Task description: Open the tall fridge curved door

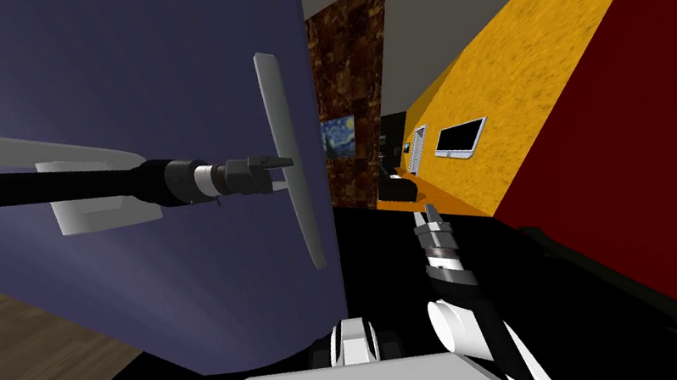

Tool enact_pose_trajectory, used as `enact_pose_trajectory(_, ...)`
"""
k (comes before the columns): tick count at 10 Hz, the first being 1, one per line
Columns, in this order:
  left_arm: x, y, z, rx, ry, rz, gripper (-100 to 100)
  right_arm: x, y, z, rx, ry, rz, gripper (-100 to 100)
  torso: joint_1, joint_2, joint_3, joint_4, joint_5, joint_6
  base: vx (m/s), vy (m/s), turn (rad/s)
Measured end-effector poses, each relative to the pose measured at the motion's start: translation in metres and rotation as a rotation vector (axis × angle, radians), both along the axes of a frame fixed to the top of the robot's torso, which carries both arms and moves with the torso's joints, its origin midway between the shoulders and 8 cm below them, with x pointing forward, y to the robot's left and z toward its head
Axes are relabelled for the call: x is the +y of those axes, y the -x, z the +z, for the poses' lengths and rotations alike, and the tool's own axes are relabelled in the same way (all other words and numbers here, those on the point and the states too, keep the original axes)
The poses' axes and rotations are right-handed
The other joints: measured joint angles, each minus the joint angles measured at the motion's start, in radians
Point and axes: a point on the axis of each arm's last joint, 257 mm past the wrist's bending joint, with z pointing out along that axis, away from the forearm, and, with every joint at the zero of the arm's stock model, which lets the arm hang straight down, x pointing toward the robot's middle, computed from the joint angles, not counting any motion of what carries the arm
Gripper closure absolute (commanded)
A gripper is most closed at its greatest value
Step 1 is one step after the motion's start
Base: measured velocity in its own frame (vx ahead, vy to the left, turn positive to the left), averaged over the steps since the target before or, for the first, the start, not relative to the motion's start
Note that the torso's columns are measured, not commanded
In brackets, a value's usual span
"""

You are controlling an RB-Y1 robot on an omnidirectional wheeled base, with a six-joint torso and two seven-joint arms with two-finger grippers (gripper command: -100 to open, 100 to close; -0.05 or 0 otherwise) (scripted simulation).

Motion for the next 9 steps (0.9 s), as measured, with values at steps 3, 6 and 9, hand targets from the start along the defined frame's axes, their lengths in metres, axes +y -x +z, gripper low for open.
enact_pose_trajectory(3,-0.010,0.009,0.018,0.000,-0.003,-0.005,-100,0.000,0.000,0.000,0.000,0.000,0.000,0,0.001,0.007,0.005,0.003,0.000,-0.001,0.027,0.018,0.019)
enact_pose_trajectory(6,-0.010,0.009,0.018,0.003,-0.003,-0.004,0,0.000,0.000,0.000,0.000,0.000,0.000,0,0.000,0.005,0.004,0.002,0.000,0.000,0.002,0.001,-0.001)
enact_pose_trajectory(9,-0.010,0.009,0.018,0.003,-0.003,-0.003,0,0.000,0.000,0.000,0.000,0.000,0.000,0,0.001,0.002,0.002,0.001,0.000,0.000,0.000,0.000,0.000)
